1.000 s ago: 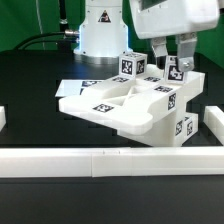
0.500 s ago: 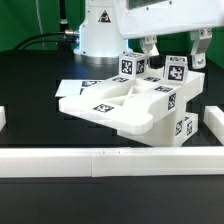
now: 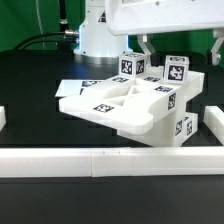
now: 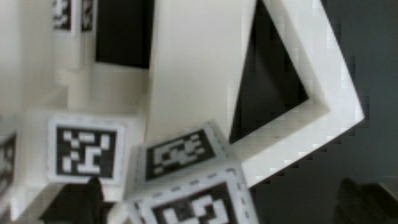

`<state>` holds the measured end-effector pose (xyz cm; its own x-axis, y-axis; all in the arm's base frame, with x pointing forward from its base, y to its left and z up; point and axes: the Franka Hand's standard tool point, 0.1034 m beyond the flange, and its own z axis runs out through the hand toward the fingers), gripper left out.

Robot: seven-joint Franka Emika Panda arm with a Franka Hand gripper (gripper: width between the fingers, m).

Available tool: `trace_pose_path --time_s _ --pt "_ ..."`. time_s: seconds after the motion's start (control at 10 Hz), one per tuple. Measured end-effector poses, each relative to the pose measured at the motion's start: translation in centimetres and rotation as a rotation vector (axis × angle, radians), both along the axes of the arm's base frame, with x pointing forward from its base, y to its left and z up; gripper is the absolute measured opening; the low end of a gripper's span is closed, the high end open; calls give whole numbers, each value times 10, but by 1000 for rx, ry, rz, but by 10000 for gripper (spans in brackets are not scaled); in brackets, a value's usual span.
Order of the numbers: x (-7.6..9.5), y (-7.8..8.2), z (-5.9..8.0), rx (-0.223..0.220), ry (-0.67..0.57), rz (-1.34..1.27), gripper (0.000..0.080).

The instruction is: Assemble chair

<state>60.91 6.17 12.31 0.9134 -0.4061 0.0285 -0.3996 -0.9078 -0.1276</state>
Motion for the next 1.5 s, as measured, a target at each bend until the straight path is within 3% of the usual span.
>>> trace_pose_path --time_s 0.2,0.5,0.7,0.8,0.9,1.1,1.3,1.5 --pt "-1 -1 -3 -43 -7 154 649" --pt "-2 -9 -7 -61 -29 255 649" --pt "-2 -9 -7 -61 -29 255 417" --pt "-2 -9 -7 -61 -29 255 417" --pt "-2 -9 -7 -61 -29 247 282" --pt "-1 -9 -7 -58 -31 210 282" --pt "-3 -7 -7 -48 -77 -14 282" --pt "0 -4 -7 -12 -129 -275 282"
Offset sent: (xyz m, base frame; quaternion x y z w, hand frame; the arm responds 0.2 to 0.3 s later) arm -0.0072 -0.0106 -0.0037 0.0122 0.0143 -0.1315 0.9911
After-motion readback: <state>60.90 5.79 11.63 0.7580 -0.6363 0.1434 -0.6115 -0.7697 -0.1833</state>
